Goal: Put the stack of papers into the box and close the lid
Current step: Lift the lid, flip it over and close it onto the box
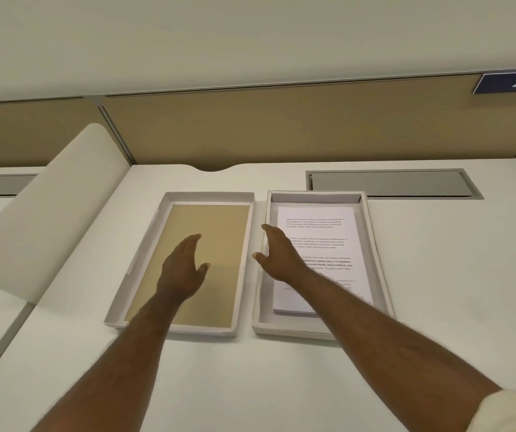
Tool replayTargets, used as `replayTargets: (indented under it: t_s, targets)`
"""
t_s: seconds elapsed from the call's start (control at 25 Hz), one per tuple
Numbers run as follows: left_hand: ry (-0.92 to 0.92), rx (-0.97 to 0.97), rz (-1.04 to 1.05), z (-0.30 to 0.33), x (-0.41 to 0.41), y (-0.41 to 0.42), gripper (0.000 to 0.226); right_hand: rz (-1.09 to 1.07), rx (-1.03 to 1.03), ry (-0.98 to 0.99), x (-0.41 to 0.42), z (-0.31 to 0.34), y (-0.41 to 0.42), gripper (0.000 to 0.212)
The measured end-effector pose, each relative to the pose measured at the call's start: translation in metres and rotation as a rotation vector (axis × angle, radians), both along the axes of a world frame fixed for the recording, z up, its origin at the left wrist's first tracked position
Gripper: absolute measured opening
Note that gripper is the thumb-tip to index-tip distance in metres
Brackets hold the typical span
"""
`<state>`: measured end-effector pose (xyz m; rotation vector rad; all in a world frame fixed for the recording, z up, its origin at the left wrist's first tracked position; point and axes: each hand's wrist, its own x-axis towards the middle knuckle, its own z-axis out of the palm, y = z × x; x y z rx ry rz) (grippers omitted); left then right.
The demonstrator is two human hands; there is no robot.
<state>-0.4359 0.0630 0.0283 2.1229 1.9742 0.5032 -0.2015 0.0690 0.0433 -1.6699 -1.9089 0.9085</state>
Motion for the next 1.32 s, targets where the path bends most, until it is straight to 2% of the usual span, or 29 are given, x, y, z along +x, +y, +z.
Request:
replayTargets:
  t_s: [0.2, 0.4, 0.52, 0.64, 0.72, 0.88, 0.96, 1.04, 1.12, 1.2, 1.32]
  targets:
    - [0.108, 0.0, 0.136, -0.013, -0.085, 0.001, 0.072, -0.066, -0.126, -0.016, -0.051, -0.013, 0.002, 0.078]
    - [0.045, -0.188, 0.297, -0.032, -0.151, -0.002, 0.073, -0.137, -0.216, -0.071, -0.088, -0.029, 0.004, 0.073]
    - [0.027, -0.289, 0.298, -0.045, -0.166, 0.0, 0.063, -0.191, -0.249, -0.116, -0.103, -0.039, 0.005, 0.064]
    - [-0.02, -0.268, 0.259, -0.058, -0.173, 0.0, 0.049, -0.23, -0.218, -0.171, -0.107, -0.044, 0.003, 0.054]
    - [-0.133, -0.219, 0.273, -0.057, -0.175, 0.003, 0.045, -0.277, -0.178, -0.133, -0.107, -0.042, 0.005, 0.046]
    - [-0.341, -0.089, 0.239, -0.037, -0.171, 0.018, 0.039, -0.396, -0.051, -0.007, -0.098, -0.025, 0.02, 0.061]
    - [-0.584, -0.057, 0.235, -0.016, -0.163, 0.028, 0.038, -0.449, 0.04, 0.086, -0.089, -0.01, 0.029, 0.067]
    - [-0.906, -0.099, 0.201, 0.009, -0.149, 0.038, 0.039, -0.513, 0.14, 0.172, -0.074, 0.007, 0.038, 0.068]
    - [-1.132, -0.151, 0.152, 0.029, -0.132, 0.046, 0.049, -0.56, 0.227, 0.214, -0.054, 0.022, 0.044, 0.067]
    - [-1.282, -0.239, 0.093, 0.04, -0.114, 0.051, 0.06, -0.577, 0.304, 0.211, -0.033, 0.033, 0.046, 0.067]
    - [-1.433, -0.422, -0.045, 0.045, -0.088, 0.056, 0.052, -0.596, 0.385, 0.219, 0.0, 0.046, 0.043, 0.067]
